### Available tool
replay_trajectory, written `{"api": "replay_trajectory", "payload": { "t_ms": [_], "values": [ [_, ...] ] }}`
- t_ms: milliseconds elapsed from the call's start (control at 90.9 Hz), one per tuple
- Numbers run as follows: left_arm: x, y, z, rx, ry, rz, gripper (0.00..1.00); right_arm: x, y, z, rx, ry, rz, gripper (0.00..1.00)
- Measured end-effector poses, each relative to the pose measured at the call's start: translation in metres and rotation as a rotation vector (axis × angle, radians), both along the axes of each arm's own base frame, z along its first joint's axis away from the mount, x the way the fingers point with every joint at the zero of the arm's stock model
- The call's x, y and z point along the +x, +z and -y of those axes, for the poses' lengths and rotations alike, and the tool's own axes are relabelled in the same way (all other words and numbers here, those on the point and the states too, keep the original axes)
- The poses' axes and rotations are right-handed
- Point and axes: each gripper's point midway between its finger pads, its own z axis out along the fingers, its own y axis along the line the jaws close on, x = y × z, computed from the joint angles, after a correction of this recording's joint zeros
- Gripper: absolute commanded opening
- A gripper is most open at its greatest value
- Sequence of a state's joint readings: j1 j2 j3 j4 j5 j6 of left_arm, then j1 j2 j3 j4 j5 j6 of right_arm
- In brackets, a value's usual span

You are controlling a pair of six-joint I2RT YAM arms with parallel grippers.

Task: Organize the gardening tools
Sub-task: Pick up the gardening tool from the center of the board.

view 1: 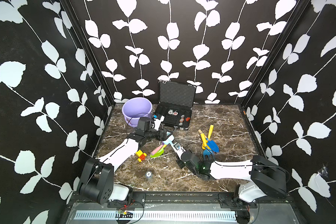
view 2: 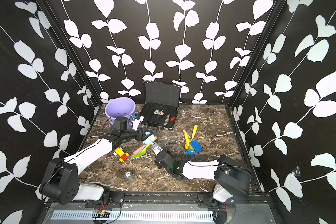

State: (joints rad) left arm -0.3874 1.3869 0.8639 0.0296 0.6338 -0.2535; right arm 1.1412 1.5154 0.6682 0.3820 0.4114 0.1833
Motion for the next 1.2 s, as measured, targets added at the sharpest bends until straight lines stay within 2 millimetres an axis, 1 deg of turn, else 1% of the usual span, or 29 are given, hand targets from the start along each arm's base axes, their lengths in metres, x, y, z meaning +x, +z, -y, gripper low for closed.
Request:
{"api": "replay_trajectory", "payload": {
  "t_ms": [176,330,407,561,627,671,748,814,913,924,968,1023,1089,1100,1155,1199],
  "values": [
    [-0.002,0.0,0.0,0.005,-0.007,0.004,0.68,-0.001,0.006,0.003,0.017,0.004,0.015,0.0],
    [-0.005,0.005,-0.004,0.018,-0.003,0.017,0.61,-0.002,0.015,0.005,0.043,0.007,0.035,0.0],
    [-0.008,0.009,-0.005,0.023,-0.003,0.031,0.54,-0.003,0.018,0.007,0.056,0.006,0.046,0.0],
    [-0.012,0.015,-0.007,0.024,-0.007,0.047,0.34,-0.004,0.02,0.012,0.059,0.004,0.064,0.0],
    [-0.013,0.016,-0.007,0.02,-0.013,0.048,0.3,-0.004,0.019,0.013,0.058,0.003,0.067,0.0],
    [-0.013,0.016,-0.006,0.017,-0.018,0.047,0.24,-0.004,0.019,0.013,0.055,0.004,0.068,0.0],
    [-0.014,0.017,-0.005,0.011,-0.022,0.046,0.1,-0.004,0.019,0.013,0.056,0.004,0.069,0.0],
    [-0.017,0.021,-0.002,-0.022,-0.035,0.021,0.01,-0.004,0.016,0.014,0.048,0.002,0.065,0.0],
    [-0.02,0.025,0.001,-0.038,-0.048,0.023,0.0,-0.003,0.013,0.016,0.037,-0.004,0.06,0.0],
    [-0.02,0.025,0.001,-0.038,-0.048,0.023,0.0,-0.003,0.013,0.016,0.038,-0.004,0.061,0.01],
    [-0.02,0.025,0.001,-0.039,-0.048,0.021,0.0,-0.003,0.013,0.016,0.039,-0.005,0.062,0.12],
    [-0.02,0.025,0.001,-0.039,-0.046,0.023,0.0,-0.003,0.014,0.016,0.039,-0.008,0.064,0.23],
    [-0.019,0.026,0.0,-0.035,-0.037,0.032,0.0,-0.002,0.013,0.017,0.038,-0.015,0.065,0.47],
    [-0.02,0.027,0.0,-0.034,-0.036,0.034,0.0,-0.002,0.014,0.017,0.039,-0.015,0.065,0.49],
    [-0.017,0.026,-0.004,-0.007,-0.01,0.068,0.0,-0.001,0.016,0.018,0.039,-0.024,0.073,0.65],
    [-0.015,0.026,-0.009,0.011,0.014,0.086,0.0,0.0,0.019,0.019,0.05,-0.035,0.076,0.75]
  ]
}}
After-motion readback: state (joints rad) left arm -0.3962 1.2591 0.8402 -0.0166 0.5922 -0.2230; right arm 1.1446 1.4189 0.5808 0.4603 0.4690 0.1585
